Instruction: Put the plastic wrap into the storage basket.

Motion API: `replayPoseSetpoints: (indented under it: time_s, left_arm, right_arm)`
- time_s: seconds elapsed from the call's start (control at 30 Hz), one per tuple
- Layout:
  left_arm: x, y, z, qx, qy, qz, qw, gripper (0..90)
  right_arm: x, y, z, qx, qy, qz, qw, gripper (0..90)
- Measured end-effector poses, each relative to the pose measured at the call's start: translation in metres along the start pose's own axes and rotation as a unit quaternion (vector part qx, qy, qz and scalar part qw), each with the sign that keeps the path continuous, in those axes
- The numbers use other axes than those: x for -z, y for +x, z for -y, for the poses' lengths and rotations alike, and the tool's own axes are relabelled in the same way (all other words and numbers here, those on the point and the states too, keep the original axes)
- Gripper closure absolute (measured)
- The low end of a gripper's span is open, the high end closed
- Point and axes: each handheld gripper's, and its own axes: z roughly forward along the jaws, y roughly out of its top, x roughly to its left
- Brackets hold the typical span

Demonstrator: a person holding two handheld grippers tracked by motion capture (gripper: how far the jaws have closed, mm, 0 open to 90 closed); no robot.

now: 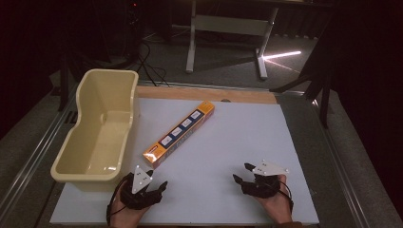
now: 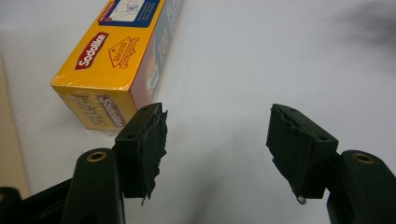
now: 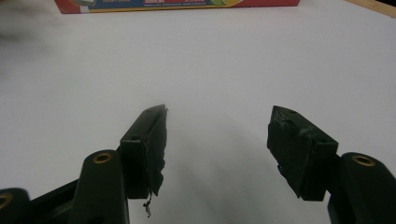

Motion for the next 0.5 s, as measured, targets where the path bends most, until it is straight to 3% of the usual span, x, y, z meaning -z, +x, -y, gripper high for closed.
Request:
replayPoseSetpoints:
  time_s: [0.5]
  left_arm:
    - [0.004, -0.0002, 0.0011, 0.006, -0.009, -0.005, 0.9999, 38.3]
  right_arm:
    - [-0.0002, 0.0036, -0.003, 0.003, -0.013, -0.008, 0.9999, 40.2]
